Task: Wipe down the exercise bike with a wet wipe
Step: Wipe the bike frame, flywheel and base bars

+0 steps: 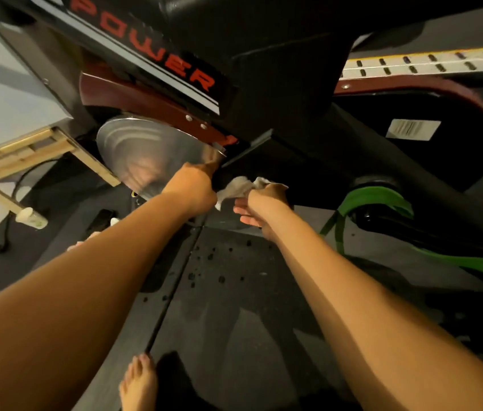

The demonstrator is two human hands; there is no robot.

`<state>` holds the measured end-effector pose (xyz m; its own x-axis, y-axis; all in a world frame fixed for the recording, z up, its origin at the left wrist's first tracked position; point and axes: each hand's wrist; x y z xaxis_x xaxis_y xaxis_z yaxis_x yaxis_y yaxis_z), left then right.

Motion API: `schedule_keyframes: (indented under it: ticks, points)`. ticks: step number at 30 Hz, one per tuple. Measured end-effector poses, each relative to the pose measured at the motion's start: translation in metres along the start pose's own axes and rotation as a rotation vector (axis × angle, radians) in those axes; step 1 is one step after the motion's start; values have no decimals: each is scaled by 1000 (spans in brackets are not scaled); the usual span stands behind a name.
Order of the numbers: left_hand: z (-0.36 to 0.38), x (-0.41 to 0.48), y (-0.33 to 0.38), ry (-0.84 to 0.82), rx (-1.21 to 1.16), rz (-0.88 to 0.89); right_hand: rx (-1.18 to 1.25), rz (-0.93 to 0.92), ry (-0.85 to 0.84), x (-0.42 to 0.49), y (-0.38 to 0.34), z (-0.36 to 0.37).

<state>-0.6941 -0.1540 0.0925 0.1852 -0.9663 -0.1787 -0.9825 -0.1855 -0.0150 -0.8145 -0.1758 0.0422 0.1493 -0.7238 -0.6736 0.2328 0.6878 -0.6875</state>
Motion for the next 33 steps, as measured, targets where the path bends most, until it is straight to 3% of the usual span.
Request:
schedule_keyframes:
  ticks: [5, 9, 12, 15, 18, 23, 27, 33]
  points:
    - [18, 11, -31, 89, -16, 119, -61, 10, -38, 25, 22, 36]
    - [35, 20, -46, 104, -11, 278, 130, 17, 155, 50, 34, 62]
    - [48, 29, -59, 187, -39, 404, 240, 39, 204, 54, 39, 69]
    - [62, 43, -69, 278, -213, 482, 381, -76, 329, 50, 40, 63]
    - [73, 52, -74, 342, -295, 511, 205, -265, 550, 37, 38, 48]
    - [84, 59, -72, 346, -433, 519, 231, -672, 883, 15, 41, 26]
    - [82, 58, -69, 372, -512, 503, 151, -861, 894, 19, 47, 43]
    - [79, 62, -80, 342, -487, 560, 121, -782, 838, 31, 57, 45]
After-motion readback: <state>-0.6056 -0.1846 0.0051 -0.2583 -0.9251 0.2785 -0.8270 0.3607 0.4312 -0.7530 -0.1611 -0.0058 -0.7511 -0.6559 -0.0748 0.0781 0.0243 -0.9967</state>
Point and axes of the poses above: each hand's wrist, its own x-axis towards the middle knuckle, its own z-axis out of the palm, y = z × x, and after that the axes turned 10 degrees about x, right-handed
